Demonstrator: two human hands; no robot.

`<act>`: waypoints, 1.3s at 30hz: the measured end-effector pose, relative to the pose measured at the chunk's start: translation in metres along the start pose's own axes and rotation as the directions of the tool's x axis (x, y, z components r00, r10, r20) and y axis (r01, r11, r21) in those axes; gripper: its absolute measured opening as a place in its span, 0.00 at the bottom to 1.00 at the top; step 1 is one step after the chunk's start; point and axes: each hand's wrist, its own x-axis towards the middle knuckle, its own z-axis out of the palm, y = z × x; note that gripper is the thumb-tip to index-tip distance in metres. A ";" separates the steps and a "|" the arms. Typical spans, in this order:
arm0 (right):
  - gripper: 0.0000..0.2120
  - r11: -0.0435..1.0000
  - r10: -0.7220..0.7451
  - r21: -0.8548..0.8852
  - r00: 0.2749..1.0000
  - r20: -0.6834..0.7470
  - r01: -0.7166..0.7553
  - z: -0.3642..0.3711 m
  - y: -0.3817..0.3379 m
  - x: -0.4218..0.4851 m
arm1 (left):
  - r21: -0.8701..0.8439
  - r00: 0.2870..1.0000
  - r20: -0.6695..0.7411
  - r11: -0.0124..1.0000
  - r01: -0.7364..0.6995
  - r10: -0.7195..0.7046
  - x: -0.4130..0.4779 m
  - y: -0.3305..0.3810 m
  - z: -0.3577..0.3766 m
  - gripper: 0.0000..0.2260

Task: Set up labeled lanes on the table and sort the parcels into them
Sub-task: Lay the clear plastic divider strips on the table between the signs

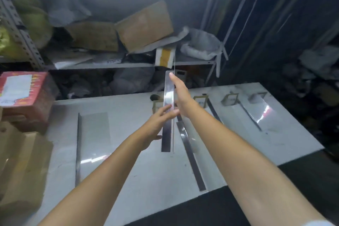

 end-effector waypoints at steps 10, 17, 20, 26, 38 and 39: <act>0.32 0.998 -0.005 0.055 0.988 -0.156 0.014 -0.255 0.008 -0.054 | 0.140 0.985 0.175 0.990 -0.035 0.010 0.051 0.019 0.244 0.36; 0.32 1.000 0.018 0.010 0.973 -0.229 -0.016 -0.406 0.035 -0.072 | 0.205 0.981 0.194 0.978 -0.043 0.003 0.076 0.022 0.404 0.33; 0.35 0.999 0.035 0.018 0.971 -0.237 -0.032 -0.445 0.043 -0.063 | 0.201 0.981 0.194 0.979 -0.041 0.001 0.100 0.022 0.438 0.33; 0.33 0.994 0.106 0.033 0.973 -0.206 -0.102 -0.497 0.054 -0.022 | 0.201 0.984 0.173 0.980 0.003 -0.038 0.167 0.017 0.471 0.33; 0.37 0.953 0.272 -0.084 0.945 -0.179 -0.291 -0.571 0.071 0.090 | 0.140 0.981 0.144 0.984 0.112 -0.132 0.300 0.013 0.500 0.32; 0.37 0.950 0.271 -0.111 0.947 -0.173 -0.293 -0.577 0.075 0.096 | 0.131 0.979 0.139 0.983 0.130 -0.148 0.307 0.011 0.502 0.31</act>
